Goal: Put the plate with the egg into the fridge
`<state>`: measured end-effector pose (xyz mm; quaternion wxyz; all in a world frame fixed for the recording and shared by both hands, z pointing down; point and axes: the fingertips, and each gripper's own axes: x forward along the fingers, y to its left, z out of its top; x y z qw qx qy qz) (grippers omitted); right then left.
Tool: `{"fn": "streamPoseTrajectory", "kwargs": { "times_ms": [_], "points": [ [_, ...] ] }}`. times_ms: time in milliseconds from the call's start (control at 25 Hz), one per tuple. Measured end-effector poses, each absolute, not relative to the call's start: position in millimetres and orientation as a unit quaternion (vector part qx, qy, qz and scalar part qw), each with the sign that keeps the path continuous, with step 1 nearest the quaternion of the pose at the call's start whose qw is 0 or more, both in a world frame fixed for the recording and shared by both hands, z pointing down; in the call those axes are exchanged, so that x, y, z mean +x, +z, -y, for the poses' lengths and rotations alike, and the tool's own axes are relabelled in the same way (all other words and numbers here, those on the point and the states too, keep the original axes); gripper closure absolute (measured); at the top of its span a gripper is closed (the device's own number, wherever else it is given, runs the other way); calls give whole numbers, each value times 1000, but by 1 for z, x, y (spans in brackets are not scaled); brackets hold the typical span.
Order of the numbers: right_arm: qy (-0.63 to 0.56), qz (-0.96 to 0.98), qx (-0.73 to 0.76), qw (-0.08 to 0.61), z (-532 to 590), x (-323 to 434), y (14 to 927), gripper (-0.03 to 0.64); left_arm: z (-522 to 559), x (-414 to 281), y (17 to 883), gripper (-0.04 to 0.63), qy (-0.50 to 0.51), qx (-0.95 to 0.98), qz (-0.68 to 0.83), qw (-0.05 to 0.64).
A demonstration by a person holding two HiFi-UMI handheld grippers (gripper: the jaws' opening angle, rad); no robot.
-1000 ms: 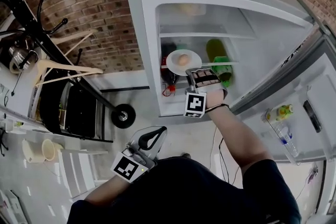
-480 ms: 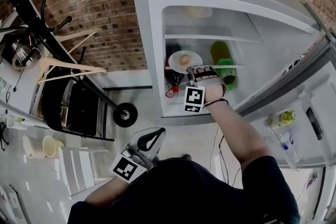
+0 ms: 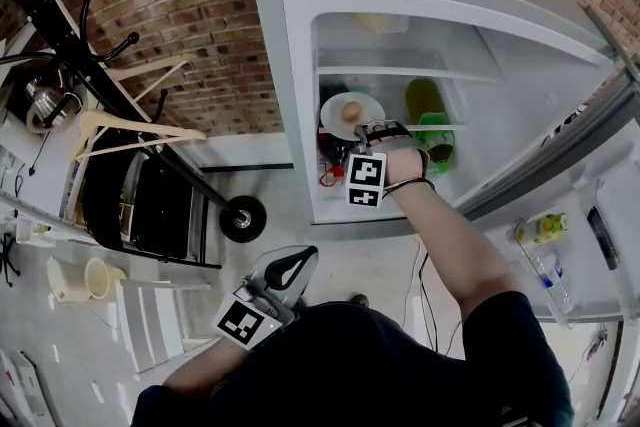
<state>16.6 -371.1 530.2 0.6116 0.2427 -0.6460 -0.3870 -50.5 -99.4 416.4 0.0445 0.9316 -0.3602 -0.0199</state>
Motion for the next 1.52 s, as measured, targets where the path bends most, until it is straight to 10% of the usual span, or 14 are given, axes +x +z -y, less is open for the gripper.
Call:
{"fn": "streamPoseTrajectory", "kwargs": {
  "times_ms": [1120, 1520],
  "points": [
    [-380, 649, 218, 622, 380, 15, 546, 430, 88, -51, 417, 597, -19, 932, 358, 49],
    [-436, 627, 251, 595, 369, 17, 532, 583, 86, -44, 417, 597, -18, 937, 347, 45]
  ]
}}
